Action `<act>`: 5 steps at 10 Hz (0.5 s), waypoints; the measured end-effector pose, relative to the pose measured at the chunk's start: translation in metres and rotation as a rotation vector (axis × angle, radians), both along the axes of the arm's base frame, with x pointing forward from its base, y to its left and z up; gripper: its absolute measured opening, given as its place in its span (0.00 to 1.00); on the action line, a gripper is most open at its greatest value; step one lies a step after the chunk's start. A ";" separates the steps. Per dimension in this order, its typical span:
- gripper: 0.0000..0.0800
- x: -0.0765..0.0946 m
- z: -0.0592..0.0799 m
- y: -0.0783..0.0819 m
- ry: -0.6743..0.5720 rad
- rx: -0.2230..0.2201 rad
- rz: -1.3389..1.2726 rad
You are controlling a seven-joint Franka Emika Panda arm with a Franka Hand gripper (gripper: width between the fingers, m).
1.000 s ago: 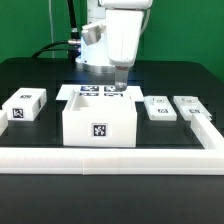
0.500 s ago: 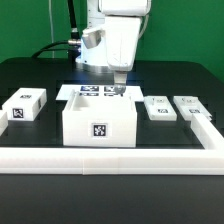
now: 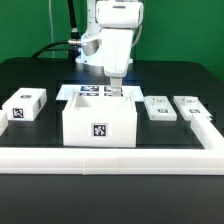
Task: Assemble cabinet
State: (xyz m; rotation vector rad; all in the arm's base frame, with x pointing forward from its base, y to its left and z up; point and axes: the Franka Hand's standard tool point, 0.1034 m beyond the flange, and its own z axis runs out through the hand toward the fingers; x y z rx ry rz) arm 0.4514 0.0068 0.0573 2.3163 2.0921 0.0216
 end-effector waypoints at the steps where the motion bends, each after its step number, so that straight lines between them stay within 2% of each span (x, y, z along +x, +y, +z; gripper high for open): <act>1: 1.00 0.000 -0.003 0.000 0.005 0.001 -0.001; 5: 1.00 -0.010 -0.023 0.000 0.032 0.007 -0.007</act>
Offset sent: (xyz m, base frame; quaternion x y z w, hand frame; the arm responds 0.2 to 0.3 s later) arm -0.0048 0.0016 -0.0183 0.0079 0.0077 0.0148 0.9998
